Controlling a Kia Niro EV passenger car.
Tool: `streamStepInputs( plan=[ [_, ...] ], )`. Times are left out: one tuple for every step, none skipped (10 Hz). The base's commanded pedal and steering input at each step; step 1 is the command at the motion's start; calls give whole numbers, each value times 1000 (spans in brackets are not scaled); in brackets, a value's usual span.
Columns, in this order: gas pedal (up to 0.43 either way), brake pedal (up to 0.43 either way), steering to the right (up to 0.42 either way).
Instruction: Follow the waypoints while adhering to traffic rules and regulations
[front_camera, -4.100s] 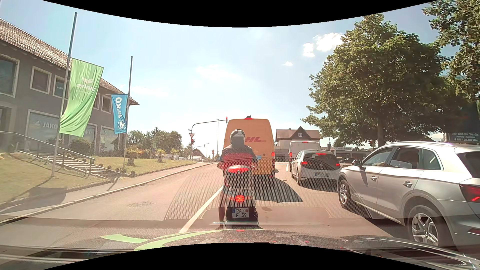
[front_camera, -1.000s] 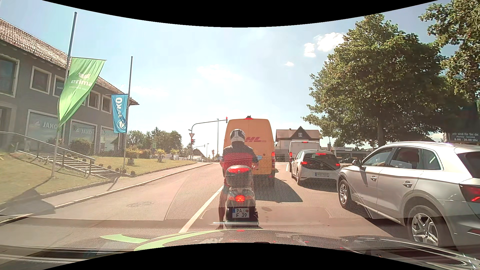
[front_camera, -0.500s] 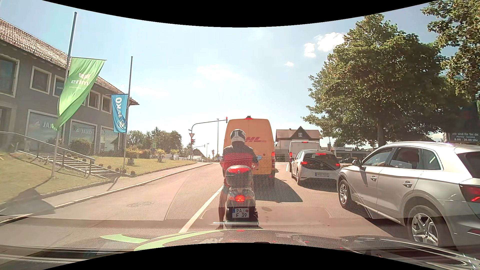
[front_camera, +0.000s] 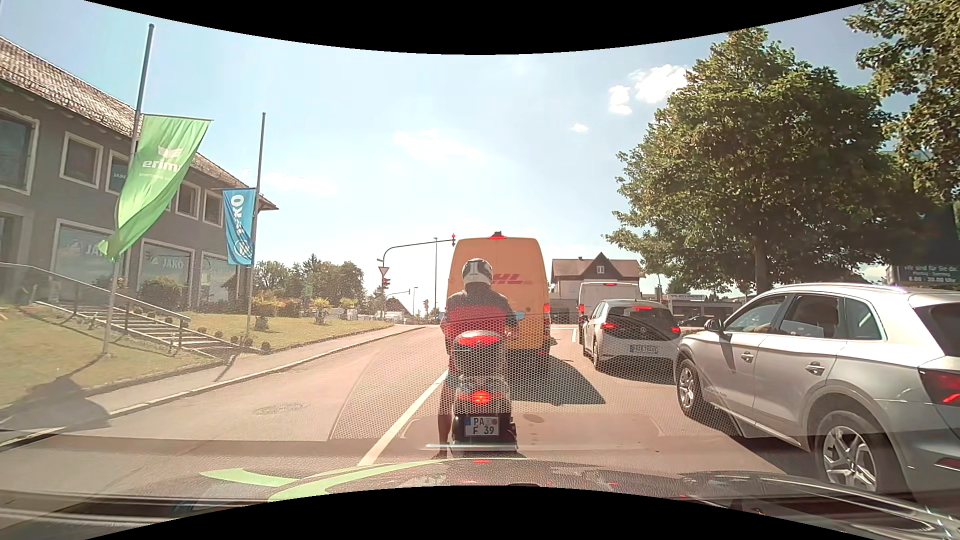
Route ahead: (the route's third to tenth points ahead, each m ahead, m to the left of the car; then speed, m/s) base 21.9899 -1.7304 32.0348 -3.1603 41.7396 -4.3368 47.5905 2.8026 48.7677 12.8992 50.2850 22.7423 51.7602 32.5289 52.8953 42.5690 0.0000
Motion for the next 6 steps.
streamStepInputs(
  plan=[
    [0,250,19],
    [0,250,19],
    [0,250,19],
    [0,250,19],
    [0,250,19],
    [0,250,19]
  ],
)
